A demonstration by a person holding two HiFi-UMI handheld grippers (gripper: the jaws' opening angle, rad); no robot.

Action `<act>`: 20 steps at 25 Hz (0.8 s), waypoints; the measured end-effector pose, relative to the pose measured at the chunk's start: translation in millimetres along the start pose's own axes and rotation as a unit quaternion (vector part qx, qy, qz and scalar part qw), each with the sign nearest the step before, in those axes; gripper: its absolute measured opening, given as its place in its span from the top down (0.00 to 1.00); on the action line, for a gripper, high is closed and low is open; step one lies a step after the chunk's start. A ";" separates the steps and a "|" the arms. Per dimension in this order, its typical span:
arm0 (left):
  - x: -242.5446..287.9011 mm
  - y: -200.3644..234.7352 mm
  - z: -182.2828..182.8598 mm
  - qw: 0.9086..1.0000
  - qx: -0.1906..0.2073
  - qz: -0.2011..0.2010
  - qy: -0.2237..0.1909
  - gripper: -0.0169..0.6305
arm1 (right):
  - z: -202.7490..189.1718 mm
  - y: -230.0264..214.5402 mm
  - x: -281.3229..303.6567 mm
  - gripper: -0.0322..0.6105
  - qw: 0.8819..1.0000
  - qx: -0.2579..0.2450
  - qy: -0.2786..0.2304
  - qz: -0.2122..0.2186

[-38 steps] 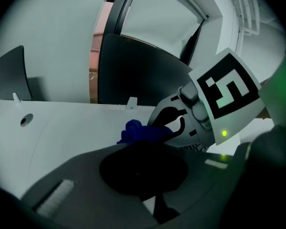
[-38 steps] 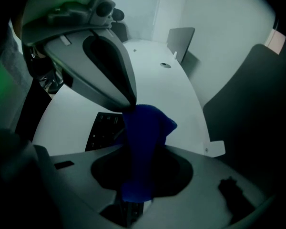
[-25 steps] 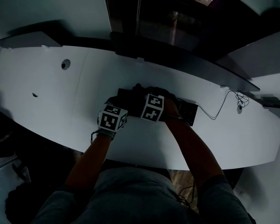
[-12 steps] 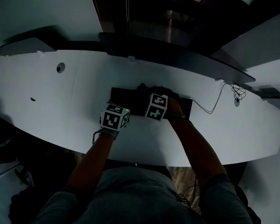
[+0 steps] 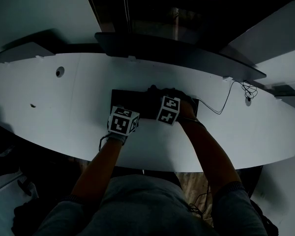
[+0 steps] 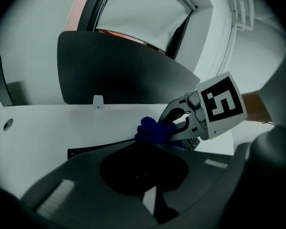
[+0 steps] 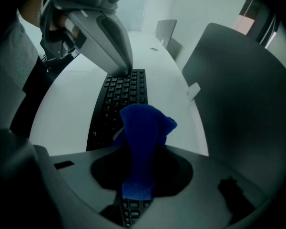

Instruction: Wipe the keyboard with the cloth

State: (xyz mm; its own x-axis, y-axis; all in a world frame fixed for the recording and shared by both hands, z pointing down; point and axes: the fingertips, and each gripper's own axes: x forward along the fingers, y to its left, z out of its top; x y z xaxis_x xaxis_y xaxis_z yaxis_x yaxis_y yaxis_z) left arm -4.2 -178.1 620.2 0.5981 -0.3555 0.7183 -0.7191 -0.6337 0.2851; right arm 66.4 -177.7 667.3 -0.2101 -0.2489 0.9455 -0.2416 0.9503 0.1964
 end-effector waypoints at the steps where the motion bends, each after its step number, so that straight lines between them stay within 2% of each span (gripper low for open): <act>1: 1.6 -3.4 0.7 1.000 0.001 0.000 0.000 0.96 | -4.0 0.3 -1.0 0.76 1.000 0.001 0.000 -0.001; 20: 37.0 -66.4 6.7 1.000 0.018 -0.019 0.006 0.96 | -65.1 7.8 -18.5 0.76 0.999 0.033 -0.007 -0.016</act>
State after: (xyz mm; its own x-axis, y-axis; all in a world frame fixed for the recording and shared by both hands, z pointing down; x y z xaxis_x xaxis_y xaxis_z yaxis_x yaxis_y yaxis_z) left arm 68.0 -153.7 623.6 0.6205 -0.3229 0.7146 -0.6823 -0.6715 0.2890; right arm 130.1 -153.5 668.2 -0.2145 -0.2811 0.9354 -0.3094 0.9279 0.2079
